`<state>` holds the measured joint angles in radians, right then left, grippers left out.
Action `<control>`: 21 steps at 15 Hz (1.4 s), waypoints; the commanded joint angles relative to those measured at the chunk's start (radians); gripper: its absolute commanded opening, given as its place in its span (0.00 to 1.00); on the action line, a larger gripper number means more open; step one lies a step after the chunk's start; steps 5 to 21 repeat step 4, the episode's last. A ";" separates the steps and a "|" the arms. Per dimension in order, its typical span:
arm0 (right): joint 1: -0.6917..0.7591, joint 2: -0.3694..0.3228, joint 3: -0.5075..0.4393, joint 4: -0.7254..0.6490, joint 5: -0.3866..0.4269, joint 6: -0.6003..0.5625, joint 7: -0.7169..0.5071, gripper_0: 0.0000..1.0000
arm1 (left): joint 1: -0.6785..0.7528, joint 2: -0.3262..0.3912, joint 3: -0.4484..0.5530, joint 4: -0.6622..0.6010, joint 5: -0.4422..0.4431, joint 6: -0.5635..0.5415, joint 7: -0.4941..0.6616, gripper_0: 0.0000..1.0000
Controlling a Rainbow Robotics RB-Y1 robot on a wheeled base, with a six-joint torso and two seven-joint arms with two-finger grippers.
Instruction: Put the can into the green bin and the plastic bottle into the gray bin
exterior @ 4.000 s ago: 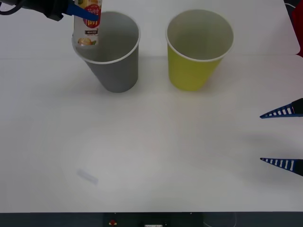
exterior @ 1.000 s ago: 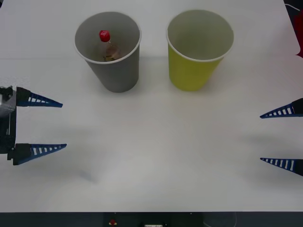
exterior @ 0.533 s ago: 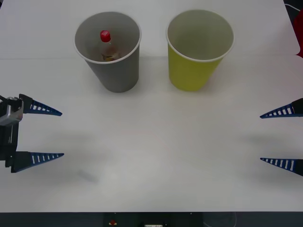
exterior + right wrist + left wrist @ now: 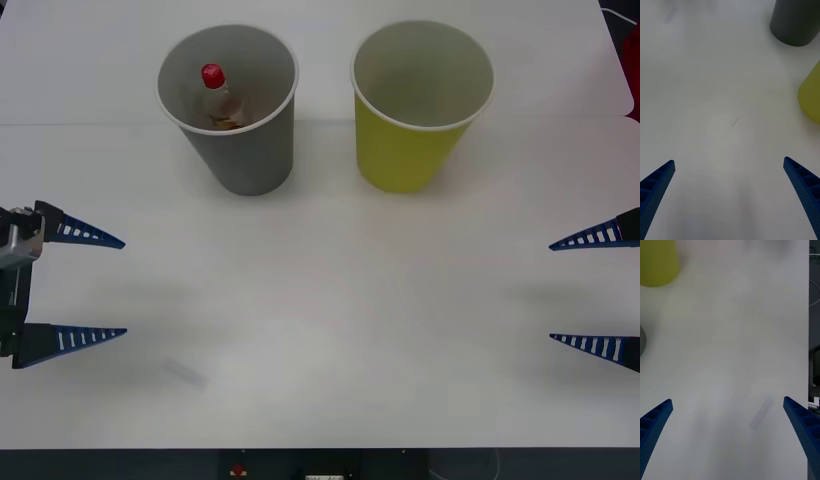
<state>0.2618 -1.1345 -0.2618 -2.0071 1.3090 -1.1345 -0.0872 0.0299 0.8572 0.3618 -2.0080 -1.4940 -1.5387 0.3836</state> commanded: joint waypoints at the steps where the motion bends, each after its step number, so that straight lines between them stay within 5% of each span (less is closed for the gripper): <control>1: 0.000 0.000 0.000 0.000 0.000 0.000 0.000 1.00 | 0.004 0.002 0.005 0.000 -0.002 0.000 -0.011 1.00; 21: 0.000 0.000 0.000 0.000 0.000 0.000 0.000 1.00 | 0.004 0.008 0.014 -0.003 -0.017 -0.020 -0.034 1.00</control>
